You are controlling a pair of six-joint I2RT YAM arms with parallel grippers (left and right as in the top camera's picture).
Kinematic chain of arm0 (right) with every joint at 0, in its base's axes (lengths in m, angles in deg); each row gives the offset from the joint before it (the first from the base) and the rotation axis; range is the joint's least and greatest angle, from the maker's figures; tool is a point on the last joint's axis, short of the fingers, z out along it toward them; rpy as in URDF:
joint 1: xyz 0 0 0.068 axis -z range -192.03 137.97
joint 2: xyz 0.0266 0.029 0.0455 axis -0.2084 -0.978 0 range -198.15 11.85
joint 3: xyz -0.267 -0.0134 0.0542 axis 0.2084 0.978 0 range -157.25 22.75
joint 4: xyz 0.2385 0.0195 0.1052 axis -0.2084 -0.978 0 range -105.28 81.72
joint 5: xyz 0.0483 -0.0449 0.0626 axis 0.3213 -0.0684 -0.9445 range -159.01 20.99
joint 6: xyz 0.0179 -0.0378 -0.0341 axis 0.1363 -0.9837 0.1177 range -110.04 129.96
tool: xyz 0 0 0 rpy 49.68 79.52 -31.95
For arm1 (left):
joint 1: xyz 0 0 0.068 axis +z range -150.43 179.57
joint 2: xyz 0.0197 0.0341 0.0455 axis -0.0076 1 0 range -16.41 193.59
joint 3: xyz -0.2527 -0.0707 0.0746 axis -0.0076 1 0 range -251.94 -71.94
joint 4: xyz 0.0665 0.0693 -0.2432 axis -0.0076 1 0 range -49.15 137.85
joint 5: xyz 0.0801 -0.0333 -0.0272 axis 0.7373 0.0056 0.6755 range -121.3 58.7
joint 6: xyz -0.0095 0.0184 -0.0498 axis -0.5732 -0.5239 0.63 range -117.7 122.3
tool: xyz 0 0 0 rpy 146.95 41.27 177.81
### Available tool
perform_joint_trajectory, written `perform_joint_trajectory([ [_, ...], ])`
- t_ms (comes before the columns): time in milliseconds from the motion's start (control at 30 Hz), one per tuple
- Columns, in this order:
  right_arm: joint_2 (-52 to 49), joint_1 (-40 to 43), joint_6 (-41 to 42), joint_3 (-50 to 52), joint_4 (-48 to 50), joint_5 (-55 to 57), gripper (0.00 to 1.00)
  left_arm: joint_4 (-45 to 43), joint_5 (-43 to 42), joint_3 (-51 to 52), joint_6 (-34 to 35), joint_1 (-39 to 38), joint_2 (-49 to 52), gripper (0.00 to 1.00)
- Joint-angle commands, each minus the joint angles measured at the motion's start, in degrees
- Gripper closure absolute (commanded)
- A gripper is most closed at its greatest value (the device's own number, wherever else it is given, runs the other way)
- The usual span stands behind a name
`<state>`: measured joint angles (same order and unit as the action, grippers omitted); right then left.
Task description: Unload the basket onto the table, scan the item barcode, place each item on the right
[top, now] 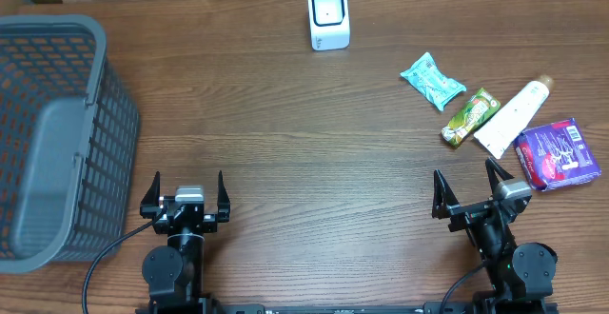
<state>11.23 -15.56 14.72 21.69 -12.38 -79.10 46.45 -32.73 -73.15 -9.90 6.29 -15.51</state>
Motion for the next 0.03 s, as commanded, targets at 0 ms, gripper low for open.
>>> perform_joint_trajectory([
  [0,0.5,-0.2,0.4,0.6,0.3,0.0,0.0,-0.2,0.4,0.4,0.6,-0.4,-0.7,0.0],
])
